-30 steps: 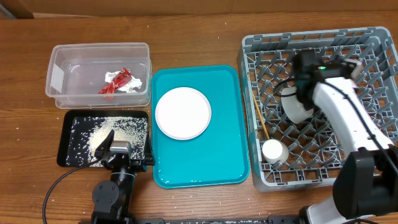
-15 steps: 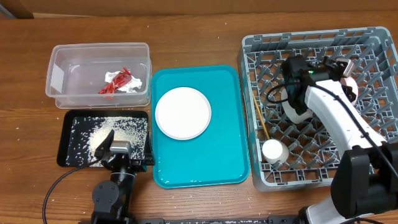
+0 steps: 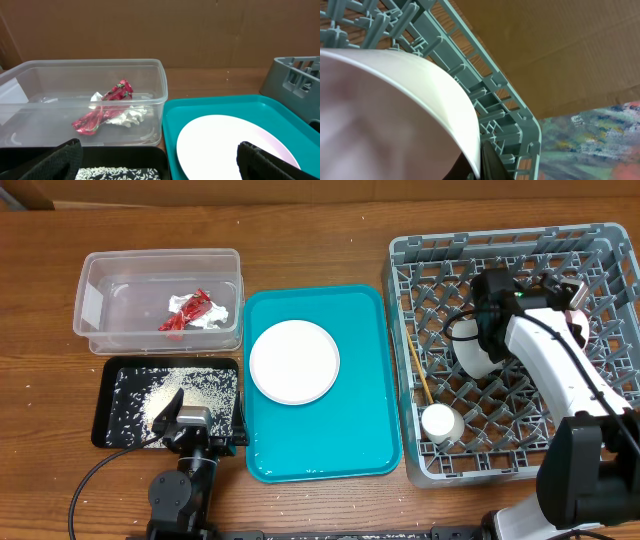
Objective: Sort waste into correct bins and load items into the dishwasher
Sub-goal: 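Lift the pink plate and carry it into the dish rack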
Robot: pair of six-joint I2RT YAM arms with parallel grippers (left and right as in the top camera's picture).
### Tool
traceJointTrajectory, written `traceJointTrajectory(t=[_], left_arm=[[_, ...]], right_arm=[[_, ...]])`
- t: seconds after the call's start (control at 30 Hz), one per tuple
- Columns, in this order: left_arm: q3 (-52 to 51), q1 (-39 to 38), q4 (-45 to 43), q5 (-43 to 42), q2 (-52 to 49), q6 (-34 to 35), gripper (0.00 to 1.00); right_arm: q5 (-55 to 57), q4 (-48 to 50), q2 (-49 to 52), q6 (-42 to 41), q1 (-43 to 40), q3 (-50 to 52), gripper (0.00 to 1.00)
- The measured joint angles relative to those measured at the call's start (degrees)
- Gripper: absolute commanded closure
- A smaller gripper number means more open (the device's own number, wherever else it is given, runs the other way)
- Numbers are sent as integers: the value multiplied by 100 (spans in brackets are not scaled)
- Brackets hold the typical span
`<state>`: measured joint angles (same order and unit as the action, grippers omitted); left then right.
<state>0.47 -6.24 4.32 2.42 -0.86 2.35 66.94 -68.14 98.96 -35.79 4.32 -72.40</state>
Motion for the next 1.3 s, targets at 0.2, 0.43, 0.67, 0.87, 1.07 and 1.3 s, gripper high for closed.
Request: traceJointTrajectory(t=[0.2,0.43,0.67,0.87,1.07,1.3], left_arm=[[0,0,0,0,0,0,0],[0,0,-2,0,0,0,0],[0,0,0,0,0,0,0],[0,0,-2,0,0,0,0],[0,0,0,0,0,0,0],[0,0,0,0,0,0,0]], right_arm=[[201,26,168,-50,260,146,96],[225,-109,205,-131,328,160,96],[-280,-629,302,-603,468,162,60],[-839,-748,321,-800,809,-15,46],[-1438,-728,11,-859,1139,-549,24],[-3233,-120,-605,-39,1370,-1517,26]])
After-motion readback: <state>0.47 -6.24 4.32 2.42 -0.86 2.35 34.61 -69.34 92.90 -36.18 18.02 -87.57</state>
